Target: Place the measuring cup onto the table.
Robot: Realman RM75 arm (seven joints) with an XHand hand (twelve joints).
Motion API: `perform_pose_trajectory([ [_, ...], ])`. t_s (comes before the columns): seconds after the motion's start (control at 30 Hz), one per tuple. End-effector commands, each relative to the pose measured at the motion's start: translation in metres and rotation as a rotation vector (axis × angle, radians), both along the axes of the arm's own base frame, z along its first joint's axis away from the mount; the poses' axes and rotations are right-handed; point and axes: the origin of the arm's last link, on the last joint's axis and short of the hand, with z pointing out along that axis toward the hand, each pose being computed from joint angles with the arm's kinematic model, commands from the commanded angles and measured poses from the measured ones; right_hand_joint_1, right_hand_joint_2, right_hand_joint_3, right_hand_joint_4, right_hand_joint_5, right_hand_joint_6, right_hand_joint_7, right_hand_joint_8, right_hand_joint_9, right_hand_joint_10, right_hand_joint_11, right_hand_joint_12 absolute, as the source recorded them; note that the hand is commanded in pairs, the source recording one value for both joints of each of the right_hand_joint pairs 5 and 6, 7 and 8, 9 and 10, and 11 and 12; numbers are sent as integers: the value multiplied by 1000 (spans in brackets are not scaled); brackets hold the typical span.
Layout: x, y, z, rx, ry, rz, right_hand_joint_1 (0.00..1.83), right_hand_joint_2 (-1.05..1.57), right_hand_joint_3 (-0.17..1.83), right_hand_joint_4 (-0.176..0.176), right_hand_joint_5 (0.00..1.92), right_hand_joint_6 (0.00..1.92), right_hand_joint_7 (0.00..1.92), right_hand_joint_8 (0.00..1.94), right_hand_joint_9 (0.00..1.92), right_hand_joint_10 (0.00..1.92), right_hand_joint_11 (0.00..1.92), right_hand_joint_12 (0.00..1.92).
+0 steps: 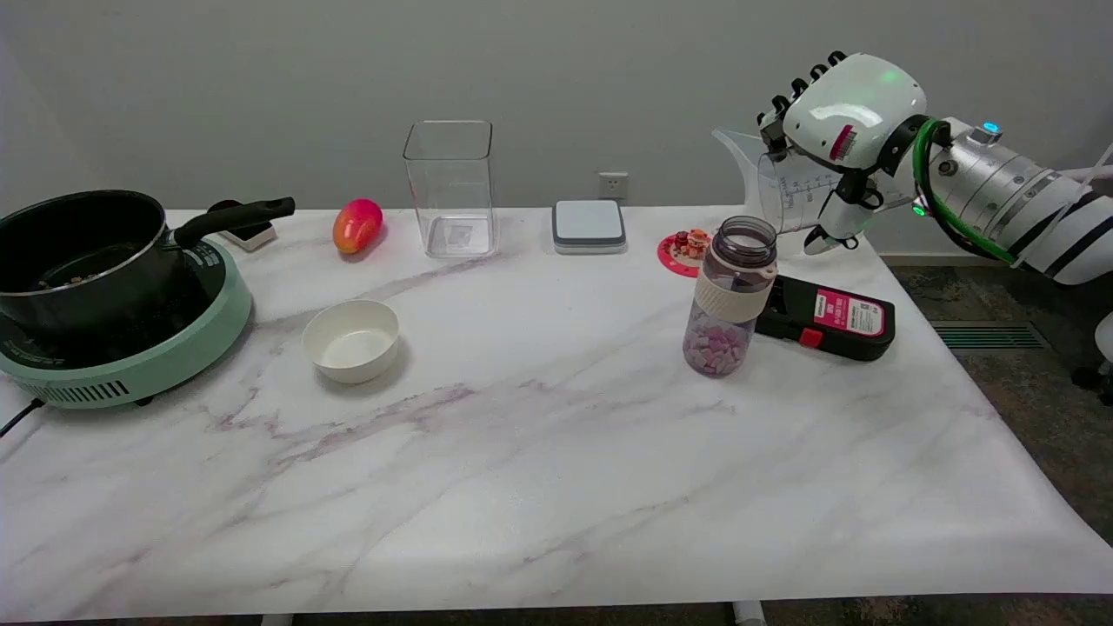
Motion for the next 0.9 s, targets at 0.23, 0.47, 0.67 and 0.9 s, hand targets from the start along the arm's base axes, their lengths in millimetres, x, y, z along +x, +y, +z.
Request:
perform_pose_trajectory([
  [0.23, 17, 11, 9, -14, -113, 96, 1503, 607, 1150, 0, 1641, 1641, 1569, 1569, 1480, 1480, 1261, 1261],
  [0.47, 33, 32, 27, -48, -263, 259, 1497, 668, 1099, 0, 1670, 1670, 1586, 1586, 1490, 1490, 1274, 1274],
  [0.67, 49, 53, 39, -45, -384, 400, 1480, 790, 1007, 0, 1715, 1715, 1615, 1615, 1515, 1515, 1299, 1299],
  [0.9, 50, 64, 39, 7, -617, 545, 1457, 856, 977, 0, 1681, 1681, 1618, 1618, 1539, 1539, 1314, 1314],
])
